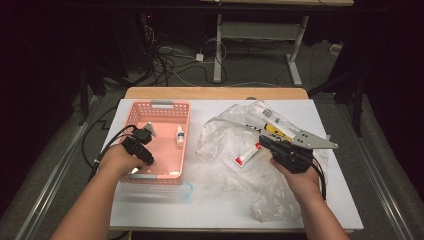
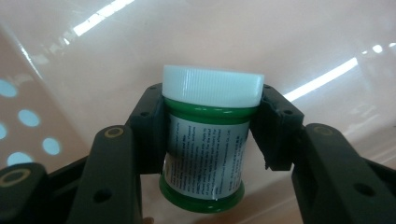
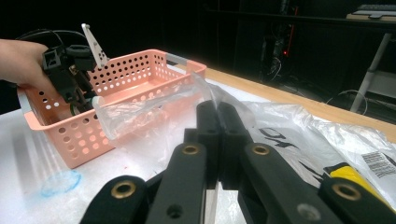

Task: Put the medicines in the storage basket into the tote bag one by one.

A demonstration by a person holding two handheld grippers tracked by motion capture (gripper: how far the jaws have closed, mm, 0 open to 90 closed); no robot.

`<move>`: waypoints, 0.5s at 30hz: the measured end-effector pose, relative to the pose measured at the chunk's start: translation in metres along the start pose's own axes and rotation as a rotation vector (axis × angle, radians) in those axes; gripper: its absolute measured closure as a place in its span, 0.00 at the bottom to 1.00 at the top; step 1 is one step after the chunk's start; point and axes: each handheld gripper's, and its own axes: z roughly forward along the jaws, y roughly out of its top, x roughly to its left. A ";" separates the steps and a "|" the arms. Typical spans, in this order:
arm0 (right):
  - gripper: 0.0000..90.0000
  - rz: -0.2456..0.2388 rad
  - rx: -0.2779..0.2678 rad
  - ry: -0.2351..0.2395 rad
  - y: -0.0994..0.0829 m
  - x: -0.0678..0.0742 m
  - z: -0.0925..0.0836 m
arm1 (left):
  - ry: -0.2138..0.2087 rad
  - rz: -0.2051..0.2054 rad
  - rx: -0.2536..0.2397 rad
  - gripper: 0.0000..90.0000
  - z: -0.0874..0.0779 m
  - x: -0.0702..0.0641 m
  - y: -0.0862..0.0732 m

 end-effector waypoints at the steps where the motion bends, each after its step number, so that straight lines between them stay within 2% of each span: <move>1: 1.00 0.000 0.000 0.000 0.000 0.000 0.000 | -0.015 0.000 -0.002 0.55 -0.001 0.000 0.000; 6: 1.00 0.003 -0.001 0.000 0.000 -0.001 0.000 | -0.076 -0.012 -0.056 0.55 -0.009 -0.004 0.000; 15: 1.00 -0.001 -0.004 -0.001 0.001 0.000 -0.001 | -0.090 0.019 -0.187 0.55 -0.020 -0.021 -0.002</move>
